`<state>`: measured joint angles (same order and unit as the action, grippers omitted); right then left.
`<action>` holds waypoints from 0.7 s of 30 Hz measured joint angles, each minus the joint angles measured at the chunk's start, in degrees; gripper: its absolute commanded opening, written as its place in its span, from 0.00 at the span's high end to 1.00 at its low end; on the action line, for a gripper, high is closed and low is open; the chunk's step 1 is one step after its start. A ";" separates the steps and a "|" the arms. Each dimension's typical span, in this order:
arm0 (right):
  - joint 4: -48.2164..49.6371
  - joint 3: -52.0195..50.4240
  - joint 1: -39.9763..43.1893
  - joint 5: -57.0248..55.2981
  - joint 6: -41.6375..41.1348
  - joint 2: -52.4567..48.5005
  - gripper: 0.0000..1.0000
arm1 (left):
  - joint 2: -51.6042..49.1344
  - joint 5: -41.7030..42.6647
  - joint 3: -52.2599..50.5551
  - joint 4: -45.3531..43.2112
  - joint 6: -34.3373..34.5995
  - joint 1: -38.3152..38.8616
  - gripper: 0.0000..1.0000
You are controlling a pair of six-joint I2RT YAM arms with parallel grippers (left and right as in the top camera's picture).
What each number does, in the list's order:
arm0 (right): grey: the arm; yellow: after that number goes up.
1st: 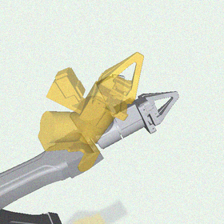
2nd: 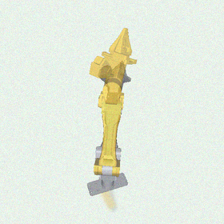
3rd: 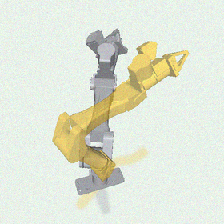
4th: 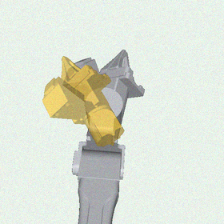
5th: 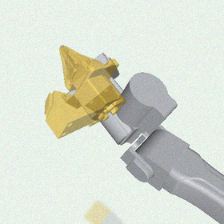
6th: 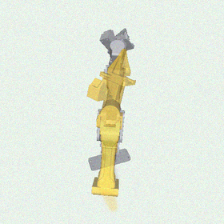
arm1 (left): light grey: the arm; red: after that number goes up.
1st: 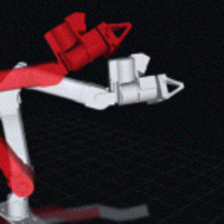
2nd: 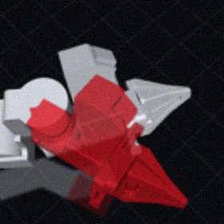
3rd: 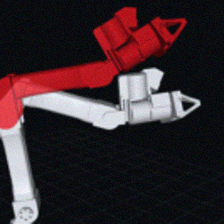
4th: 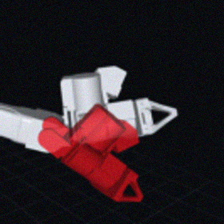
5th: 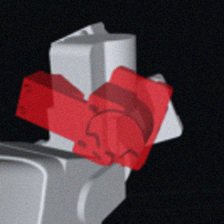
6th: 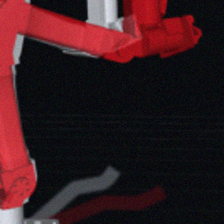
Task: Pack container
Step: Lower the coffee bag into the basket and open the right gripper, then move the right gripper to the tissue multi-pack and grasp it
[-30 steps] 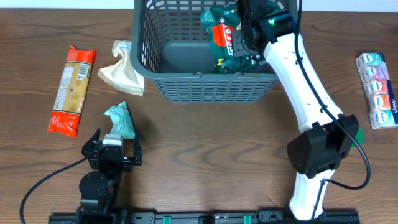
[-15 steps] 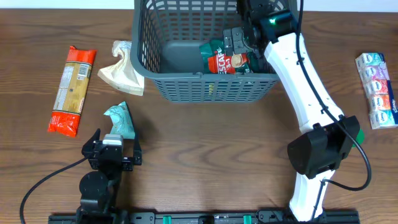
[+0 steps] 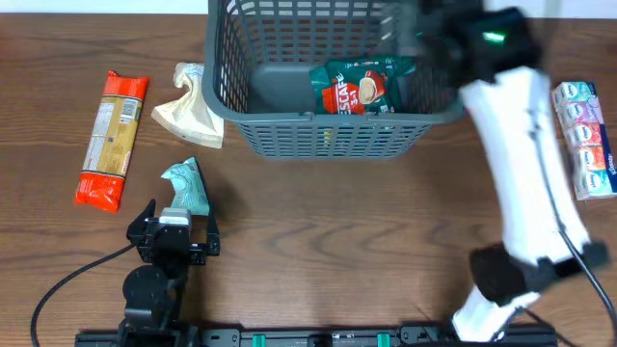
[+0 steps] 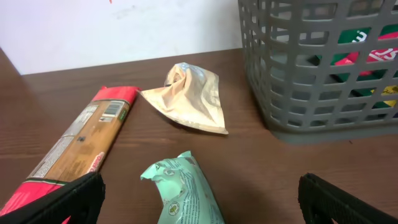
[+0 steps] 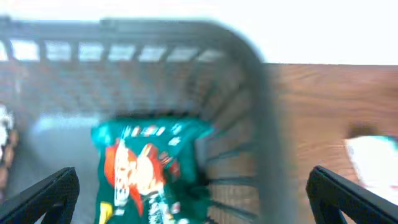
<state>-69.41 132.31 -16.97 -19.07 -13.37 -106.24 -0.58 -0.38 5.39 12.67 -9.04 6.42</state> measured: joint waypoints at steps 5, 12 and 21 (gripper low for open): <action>-4.17 2.75 7.67 -3.32 -4.37 8.22 0.01 | 0.00 0.00 0.00 0.00 0.00 0.00 0.02; -11.98 3.02 20.02 -5.25 1.49 10.62 0.01 | 0.00 0.00 0.00 0.00 0.00 0.00 0.01; -13.79 1.97 34.56 -4.70 10.36 8.46 0.01 | 0.00 0.00 0.00 0.00 0.00 0.00 0.01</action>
<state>-83.20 134.28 17.58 -23.77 -3.01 -97.78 -0.58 -0.38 5.39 12.67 -9.04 6.42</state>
